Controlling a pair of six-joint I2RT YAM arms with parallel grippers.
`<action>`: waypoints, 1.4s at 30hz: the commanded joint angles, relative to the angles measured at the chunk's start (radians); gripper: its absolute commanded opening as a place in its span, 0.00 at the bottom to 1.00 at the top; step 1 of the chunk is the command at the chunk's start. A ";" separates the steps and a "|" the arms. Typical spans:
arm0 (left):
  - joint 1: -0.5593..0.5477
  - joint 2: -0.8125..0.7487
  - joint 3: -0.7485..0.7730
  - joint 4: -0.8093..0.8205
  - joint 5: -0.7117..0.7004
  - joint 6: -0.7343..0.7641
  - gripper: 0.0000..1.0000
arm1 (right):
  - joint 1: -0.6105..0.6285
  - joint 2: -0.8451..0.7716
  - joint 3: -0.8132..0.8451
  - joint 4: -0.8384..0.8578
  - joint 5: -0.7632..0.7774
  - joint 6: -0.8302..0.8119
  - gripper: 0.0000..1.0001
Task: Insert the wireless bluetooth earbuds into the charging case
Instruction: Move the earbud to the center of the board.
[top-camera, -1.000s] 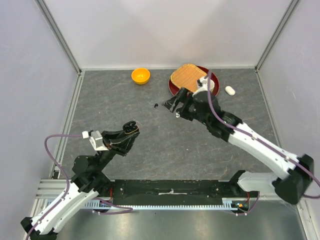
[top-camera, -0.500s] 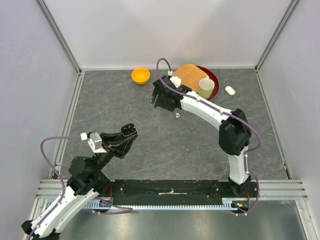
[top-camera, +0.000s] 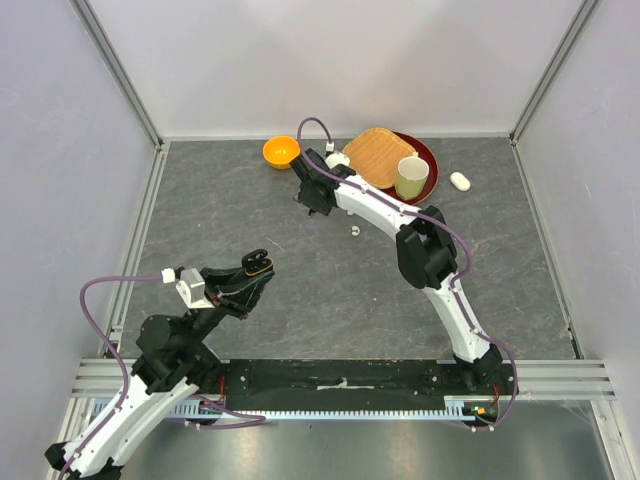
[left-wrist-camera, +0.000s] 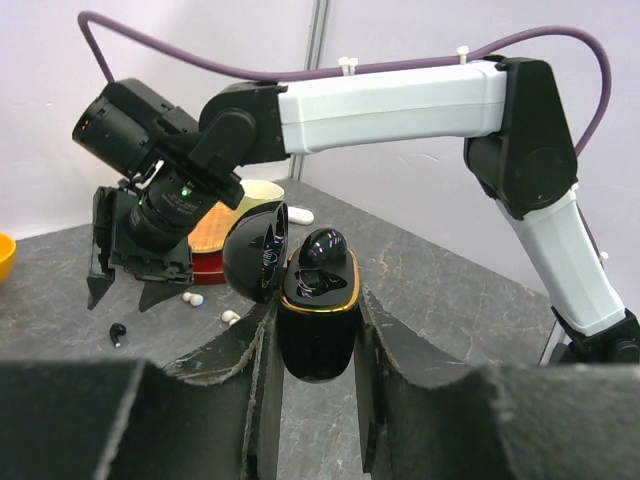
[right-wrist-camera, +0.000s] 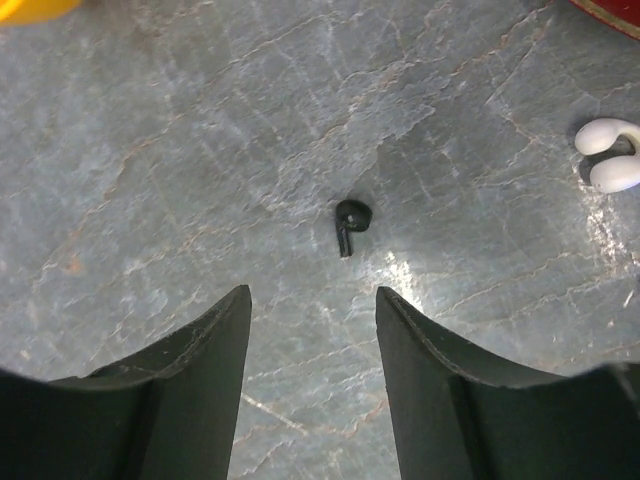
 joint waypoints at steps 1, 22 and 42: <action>-0.001 -0.034 0.024 0.009 0.015 0.043 0.02 | -0.007 0.058 0.067 -0.036 0.058 0.014 0.59; -0.001 -0.029 0.016 0.014 0.004 0.041 0.02 | -0.015 0.208 0.196 -0.063 0.109 -0.055 0.47; -0.003 -0.018 0.012 0.017 -0.002 0.034 0.02 | -0.020 0.247 0.206 -0.082 0.096 -0.113 0.36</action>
